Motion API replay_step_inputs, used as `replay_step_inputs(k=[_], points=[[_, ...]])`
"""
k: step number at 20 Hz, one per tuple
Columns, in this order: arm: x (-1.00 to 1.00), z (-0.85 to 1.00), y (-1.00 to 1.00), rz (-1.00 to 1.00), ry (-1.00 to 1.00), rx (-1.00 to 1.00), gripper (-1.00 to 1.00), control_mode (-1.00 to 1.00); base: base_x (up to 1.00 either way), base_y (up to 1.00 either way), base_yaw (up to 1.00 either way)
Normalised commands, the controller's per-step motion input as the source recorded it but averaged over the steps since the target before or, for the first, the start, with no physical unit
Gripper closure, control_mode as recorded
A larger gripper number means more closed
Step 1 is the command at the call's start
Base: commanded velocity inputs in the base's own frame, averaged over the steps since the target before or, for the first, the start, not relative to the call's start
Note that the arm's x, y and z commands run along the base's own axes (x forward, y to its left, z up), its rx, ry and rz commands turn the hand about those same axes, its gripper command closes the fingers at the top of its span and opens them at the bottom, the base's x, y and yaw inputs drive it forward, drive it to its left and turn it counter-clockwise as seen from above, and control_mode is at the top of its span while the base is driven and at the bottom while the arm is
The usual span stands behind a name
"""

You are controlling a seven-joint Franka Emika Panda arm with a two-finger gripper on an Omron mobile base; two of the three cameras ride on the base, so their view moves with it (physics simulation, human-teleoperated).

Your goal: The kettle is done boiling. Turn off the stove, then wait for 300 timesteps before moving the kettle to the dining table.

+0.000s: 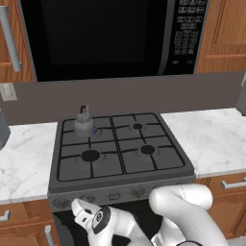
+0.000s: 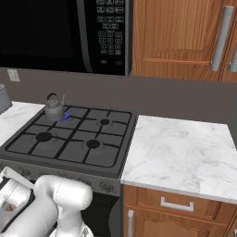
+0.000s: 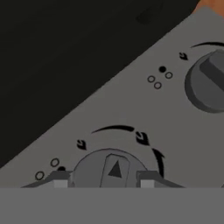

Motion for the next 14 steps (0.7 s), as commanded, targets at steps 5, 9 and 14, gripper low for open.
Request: replay_step_inputs(k=[5, 9, 14], points=[[0.05, -0.15, 0.00, -0.01, 0.03, 0.17, 1.00, -1.00, 0.00, 0.00, 0.00], [0.06, -0.14, 0.03, -0.02, 0.01, 0.15, 1.00, -1.00, 0.00, 0.00, 0.00], [0.04, -0.13, 0.07, -0.04, 0.00, 0.13, 1.00, -1.00, 0.00, 0.00, 0.00]])
